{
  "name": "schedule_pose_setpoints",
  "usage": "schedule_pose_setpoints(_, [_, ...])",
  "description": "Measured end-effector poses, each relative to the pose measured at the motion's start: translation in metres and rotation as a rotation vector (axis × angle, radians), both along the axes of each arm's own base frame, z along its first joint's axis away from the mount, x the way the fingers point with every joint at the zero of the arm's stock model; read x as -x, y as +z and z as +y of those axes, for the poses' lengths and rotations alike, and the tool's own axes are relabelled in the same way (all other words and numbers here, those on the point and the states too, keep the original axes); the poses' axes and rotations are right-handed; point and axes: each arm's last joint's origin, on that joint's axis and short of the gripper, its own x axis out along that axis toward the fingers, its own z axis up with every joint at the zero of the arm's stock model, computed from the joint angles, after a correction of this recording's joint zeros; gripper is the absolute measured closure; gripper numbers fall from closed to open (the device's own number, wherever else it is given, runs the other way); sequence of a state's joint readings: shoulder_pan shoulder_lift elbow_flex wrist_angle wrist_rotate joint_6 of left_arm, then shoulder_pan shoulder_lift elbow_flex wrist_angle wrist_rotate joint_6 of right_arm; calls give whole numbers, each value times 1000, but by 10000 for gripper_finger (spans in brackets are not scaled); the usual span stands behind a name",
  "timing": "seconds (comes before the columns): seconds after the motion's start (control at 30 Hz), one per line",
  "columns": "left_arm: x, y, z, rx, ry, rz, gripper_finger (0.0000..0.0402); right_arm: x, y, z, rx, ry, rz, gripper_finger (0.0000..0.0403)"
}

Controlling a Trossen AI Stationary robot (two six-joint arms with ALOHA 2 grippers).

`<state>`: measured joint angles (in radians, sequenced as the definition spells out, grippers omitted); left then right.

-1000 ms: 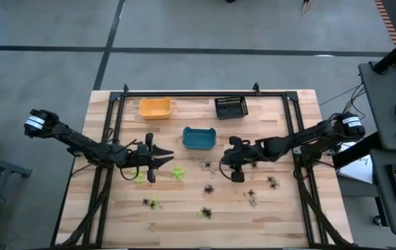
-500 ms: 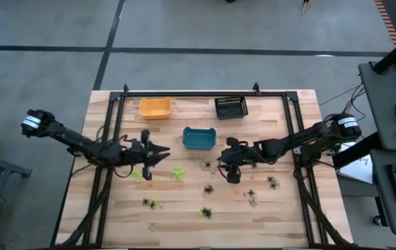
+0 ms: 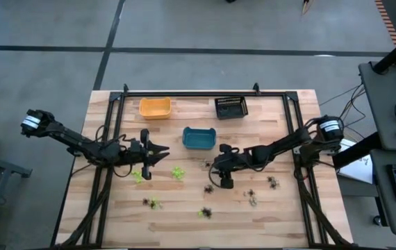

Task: Sort Halloween decoration
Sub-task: Put the white skull toy into the black bin

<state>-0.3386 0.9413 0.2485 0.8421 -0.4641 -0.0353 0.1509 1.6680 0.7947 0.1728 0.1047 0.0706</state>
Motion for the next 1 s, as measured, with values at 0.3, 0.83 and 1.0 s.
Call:
schedule_pose_setpoints(0.3, [0,0,0,2,-1,2,329,-6,-6,1,27,13,101,264])
schedule_pose_setpoints(0.83, [-1,-1,0,5,-3,5,329,-6,-9,1,32,17,109,308])
schedule_pose_setpoints(1.0, [-1,-1,0,5,-3,5,329,-6,-9,1,30,18,112,334])
